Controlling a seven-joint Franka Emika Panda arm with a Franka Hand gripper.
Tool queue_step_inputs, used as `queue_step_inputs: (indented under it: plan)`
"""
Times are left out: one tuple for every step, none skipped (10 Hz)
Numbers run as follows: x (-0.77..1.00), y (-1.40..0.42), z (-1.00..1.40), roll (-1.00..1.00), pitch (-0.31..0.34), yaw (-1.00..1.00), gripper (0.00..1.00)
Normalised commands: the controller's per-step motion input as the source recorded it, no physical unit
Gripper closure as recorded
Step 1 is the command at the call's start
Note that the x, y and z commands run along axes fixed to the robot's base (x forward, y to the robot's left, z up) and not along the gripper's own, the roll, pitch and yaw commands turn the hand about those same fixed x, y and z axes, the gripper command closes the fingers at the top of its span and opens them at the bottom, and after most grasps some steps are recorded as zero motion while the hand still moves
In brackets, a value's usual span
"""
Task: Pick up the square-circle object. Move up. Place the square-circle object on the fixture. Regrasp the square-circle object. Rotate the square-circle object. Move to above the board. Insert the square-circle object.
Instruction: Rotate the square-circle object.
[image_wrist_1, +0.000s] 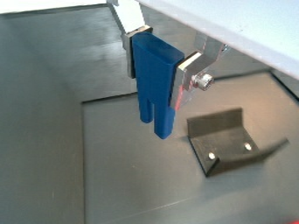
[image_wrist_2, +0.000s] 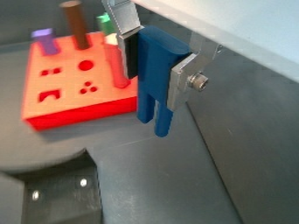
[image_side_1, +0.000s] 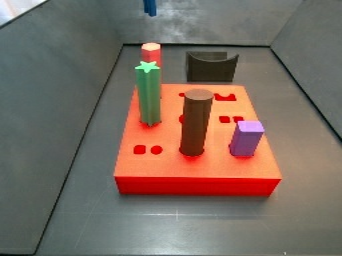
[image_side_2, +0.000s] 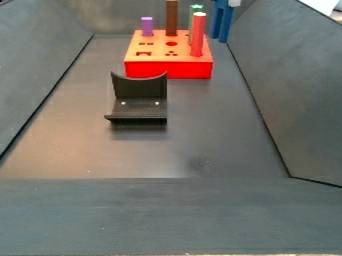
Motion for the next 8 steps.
queue_step_inputs:
  plan:
    - [0.0,0.0,-0.01,-0.02,0.016,-1.0,1.0]
    - [0.0,0.0,-0.01,-0.02,0.017,-1.0,1.0]
    - [0.0,0.0,0.0,-0.02,0.018,-1.0,1.0]
    - [0.0,0.01,0.0,-0.03,0.019,-1.0,1.0]
    - [0.0,0.01,0.0,-0.03,0.02,-1.0,1.0]
    - [0.0,0.01,0.0,-0.03,0.021,-1.0,1.0]
    - [0.0,0.01,0.0,-0.03,0.023,-1.0,1.0]
    - [0.0,0.01,0.0,-0.03,0.024,-1.0,1.0]
